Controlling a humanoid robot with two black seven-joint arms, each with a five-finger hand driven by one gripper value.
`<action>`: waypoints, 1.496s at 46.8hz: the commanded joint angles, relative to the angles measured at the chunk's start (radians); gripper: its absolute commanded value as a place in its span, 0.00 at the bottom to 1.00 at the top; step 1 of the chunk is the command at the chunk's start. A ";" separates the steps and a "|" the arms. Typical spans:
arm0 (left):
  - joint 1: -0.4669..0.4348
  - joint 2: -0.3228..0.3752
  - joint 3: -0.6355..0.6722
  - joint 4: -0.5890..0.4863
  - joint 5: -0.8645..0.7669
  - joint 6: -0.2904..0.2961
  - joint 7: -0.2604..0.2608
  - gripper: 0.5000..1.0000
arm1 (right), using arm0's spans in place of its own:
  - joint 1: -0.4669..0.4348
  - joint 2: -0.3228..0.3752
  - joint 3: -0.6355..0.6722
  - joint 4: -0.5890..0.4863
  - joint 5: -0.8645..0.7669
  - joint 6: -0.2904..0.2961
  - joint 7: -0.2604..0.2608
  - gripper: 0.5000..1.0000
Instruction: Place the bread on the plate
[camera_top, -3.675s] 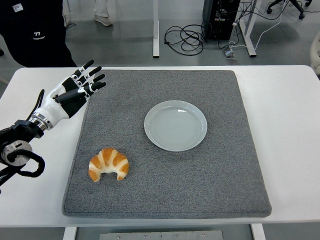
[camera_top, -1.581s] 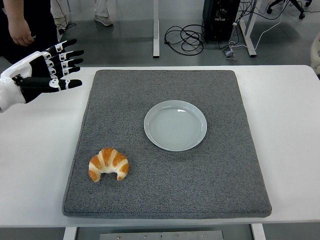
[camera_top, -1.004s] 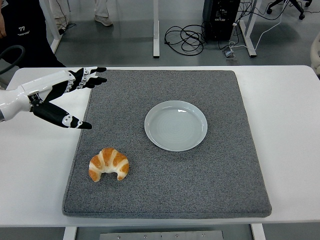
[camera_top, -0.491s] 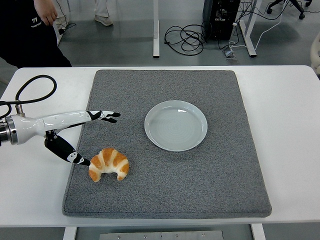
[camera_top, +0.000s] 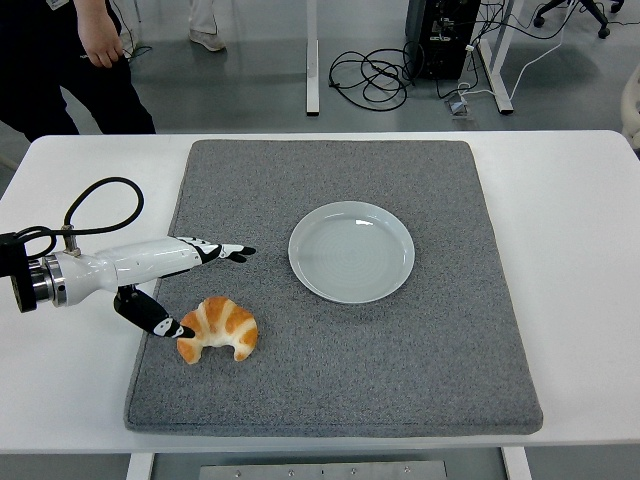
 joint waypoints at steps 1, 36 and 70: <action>0.022 -0.028 -0.001 0.017 0.002 0.033 -0.005 0.87 | 0.000 0.000 0.000 0.000 0.000 0.000 0.000 1.00; 0.119 -0.094 0.001 0.069 0.004 0.113 -0.035 0.81 | 0.000 0.000 0.001 0.000 0.000 0.000 0.000 1.00; 0.179 -0.145 0.004 0.172 0.005 0.165 -0.105 0.51 | 0.000 0.000 0.001 0.000 0.000 0.000 0.000 1.00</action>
